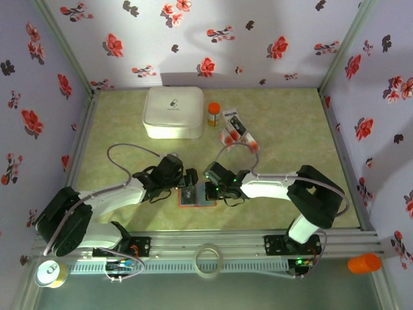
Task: Put the credit cards into the card holder
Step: Close the card holder at the center of the table.
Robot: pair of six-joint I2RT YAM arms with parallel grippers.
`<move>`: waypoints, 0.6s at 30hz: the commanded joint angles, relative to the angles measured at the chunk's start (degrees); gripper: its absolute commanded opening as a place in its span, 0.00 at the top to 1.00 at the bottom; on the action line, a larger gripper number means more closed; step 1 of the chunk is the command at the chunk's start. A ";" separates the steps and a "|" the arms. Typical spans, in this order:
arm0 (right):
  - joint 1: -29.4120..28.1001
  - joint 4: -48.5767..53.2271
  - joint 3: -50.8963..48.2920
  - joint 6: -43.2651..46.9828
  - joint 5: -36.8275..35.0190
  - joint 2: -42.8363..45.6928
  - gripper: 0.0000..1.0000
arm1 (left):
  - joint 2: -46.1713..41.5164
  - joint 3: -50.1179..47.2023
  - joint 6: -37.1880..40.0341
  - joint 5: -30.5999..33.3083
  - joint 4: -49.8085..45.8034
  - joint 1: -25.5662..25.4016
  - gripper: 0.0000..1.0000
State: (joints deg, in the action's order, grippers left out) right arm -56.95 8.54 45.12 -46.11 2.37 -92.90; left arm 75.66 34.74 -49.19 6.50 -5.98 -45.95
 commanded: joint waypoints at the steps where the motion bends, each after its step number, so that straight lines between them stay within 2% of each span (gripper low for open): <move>1: -0.08 1.68 -2.28 -1.18 0.22 -1.60 0.99 | 1.60 -0.12 -1.06 -1.63 2.19 0.43 0.00; 18: -0.08 0.52 -4.39 -1.79 0.27 -0.81 0.99 | 3.98 -2.49 -3.85 -3.79 6.50 0.43 0.00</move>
State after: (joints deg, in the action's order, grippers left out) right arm -56.93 4.67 43.07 -47.07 2.59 -92.36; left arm 78.83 33.30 -51.99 3.36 -0.73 -45.95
